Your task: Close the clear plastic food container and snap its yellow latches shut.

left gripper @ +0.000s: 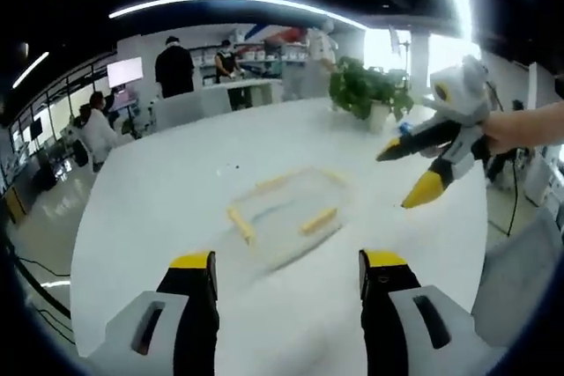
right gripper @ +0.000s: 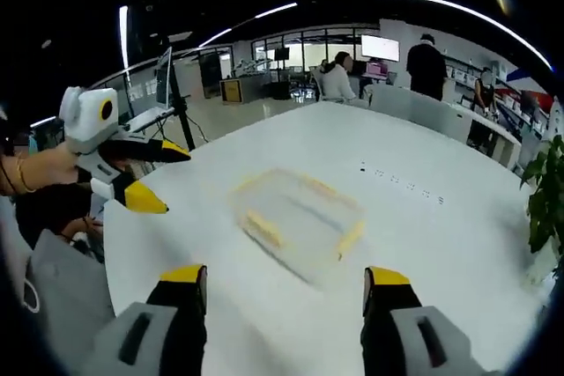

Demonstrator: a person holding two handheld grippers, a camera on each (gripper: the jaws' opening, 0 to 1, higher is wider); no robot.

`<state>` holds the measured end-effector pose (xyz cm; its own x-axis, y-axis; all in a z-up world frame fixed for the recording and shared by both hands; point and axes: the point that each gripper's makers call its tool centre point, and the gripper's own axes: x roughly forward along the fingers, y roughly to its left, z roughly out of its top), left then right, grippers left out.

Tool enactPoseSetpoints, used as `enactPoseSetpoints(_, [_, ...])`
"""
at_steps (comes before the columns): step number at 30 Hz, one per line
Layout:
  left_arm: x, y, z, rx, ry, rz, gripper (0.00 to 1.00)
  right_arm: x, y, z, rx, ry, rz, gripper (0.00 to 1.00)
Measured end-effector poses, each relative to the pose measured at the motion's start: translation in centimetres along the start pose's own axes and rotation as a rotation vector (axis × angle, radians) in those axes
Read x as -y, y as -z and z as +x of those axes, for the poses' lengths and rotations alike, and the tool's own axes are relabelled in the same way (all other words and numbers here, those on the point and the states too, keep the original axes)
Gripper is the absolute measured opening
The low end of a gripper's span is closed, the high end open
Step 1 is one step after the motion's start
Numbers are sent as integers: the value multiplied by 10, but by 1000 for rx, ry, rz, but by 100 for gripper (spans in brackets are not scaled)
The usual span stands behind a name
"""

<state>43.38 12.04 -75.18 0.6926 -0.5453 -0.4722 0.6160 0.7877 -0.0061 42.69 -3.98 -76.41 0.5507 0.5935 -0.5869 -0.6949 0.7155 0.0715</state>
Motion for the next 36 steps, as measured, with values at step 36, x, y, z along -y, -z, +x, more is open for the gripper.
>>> enactPoseSetpoints(36, [29, 3, -64, 132, 29, -69, 78, -51, 29, -59, 165, 50, 202, 79])
